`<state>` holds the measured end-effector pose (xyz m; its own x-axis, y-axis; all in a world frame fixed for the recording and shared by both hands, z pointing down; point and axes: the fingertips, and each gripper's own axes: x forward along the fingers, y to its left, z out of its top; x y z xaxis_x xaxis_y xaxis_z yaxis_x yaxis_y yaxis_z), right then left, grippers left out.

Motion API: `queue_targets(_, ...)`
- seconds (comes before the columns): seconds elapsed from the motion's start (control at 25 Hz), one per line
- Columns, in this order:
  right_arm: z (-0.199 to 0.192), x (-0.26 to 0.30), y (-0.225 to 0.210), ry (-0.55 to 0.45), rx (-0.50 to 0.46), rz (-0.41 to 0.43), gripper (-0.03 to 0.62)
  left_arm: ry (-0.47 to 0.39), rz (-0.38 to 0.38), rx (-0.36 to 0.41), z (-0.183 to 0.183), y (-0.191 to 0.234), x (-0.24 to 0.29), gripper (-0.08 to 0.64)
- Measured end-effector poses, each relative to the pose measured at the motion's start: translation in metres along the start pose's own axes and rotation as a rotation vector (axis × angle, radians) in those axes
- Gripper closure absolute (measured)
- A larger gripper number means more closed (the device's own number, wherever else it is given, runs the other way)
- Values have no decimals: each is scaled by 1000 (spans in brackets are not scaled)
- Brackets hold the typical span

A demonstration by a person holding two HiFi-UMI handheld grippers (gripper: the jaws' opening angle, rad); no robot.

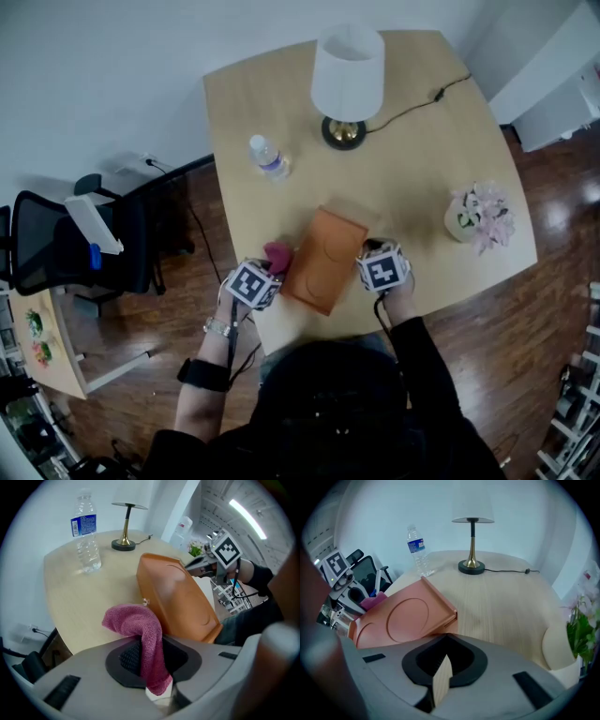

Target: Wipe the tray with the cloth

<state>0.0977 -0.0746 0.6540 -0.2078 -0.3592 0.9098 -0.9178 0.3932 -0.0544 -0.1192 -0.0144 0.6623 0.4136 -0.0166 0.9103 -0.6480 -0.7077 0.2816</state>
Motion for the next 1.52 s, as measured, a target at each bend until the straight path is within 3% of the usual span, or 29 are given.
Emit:
queue_targets(0.2,24,5,8,-31,-50,5,586,-5,-104,5,-16,-61,17,472)
queue_targets(0.32,39,7,10,-42,-79,-2,586,18,-104,-12,-25,-79,29,472)
queue_targets(0.44,55,8,10,-64,-103,-5,586,-11,-140,-21,-15,-96,32,472)
queue_targets(0.6,70,12,18,-73,-158,-10,586,15,-192,7,-11,-130,46,472)
queue_targets(0.88,87,9,23,-93,-198,-12,586,82,-231,35,-16,-147,55,472)
queue_targets(1.0,80,-5,17,-108,-147,-18,586,70,-234,34,-27,-130,39,472)
queue_targets(1.12,62,-25,8,-122,-95,-39,586,64,-152,41,-34,-88,18,471)
queue_targets(1.32,17,-58,-5,-133,11,-85,586,-4,-11,74,-4,-14,-20,471)
queue_targets(1.52,-35,-89,-15,-137,141,-170,586,-14,67,149,34,34,-35,471)
